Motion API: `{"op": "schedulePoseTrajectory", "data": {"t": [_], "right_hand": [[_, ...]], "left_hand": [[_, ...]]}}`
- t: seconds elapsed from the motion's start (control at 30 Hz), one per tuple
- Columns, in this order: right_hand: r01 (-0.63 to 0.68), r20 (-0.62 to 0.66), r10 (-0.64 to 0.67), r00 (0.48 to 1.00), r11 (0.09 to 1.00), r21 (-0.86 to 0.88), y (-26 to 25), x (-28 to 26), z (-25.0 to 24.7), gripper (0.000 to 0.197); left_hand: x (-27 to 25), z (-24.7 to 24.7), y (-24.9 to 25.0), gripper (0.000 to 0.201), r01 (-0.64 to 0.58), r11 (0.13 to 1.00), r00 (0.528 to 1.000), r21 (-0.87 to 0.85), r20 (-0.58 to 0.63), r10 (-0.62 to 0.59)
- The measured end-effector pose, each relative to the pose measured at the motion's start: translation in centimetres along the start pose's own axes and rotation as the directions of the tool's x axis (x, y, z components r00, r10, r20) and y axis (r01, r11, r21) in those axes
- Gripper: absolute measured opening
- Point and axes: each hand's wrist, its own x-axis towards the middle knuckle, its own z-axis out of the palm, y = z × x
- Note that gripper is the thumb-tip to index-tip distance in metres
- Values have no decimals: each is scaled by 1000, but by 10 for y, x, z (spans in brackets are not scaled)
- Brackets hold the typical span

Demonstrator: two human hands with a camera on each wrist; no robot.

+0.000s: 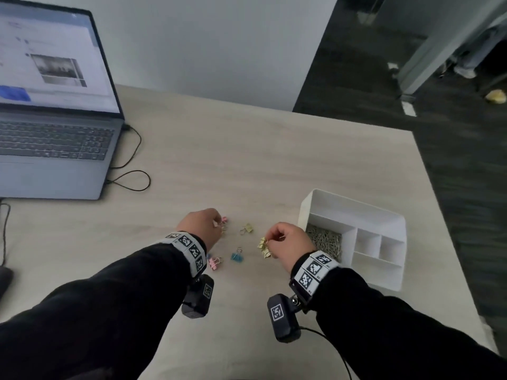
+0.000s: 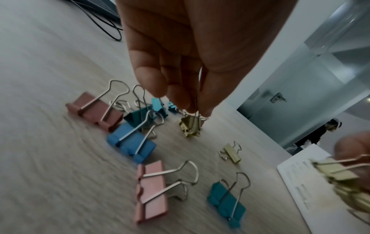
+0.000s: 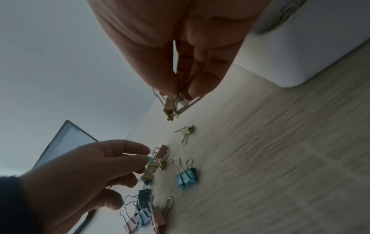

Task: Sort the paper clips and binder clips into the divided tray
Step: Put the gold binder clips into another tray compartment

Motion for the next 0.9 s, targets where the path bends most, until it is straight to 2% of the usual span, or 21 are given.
{"op": "schedulePoseTrajectory", "data": {"t": [0.1,0.27,0.4,0.53,0.67,0.8,0.9], "right_hand": [[41,21,-40,999,997,-59,6,-5,-5,17],[143,127,-122,984,974,-178,8,-4,-4,24],[181,186,-138,973,954,-238,4,5,2,28],[210,261,-124,957,918,-335,-6,20,5,35],[226,305,-103,947,887,-403,-14,36,11,44],[237,346,-81,935,867,-438,-22,49,22,55],[243,358,-69,931,849,-468,-24,57,30,50]], "left_hand": [[5,6,0,14,45,997,999,56,12,-46],[6,11,-1,6,48,990,998,131,29,-52],[2,13,-3,12,60,991,996,122,54,-67],[-3,14,-3,23,4,990,994,144,104,-19],[-6,18,-3,17,-45,979,989,199,147,16],[-3,19,-6,22,-89,981,986,173,154,62],[0,19,-7,21,-135,976,978,170,179,104]]}}
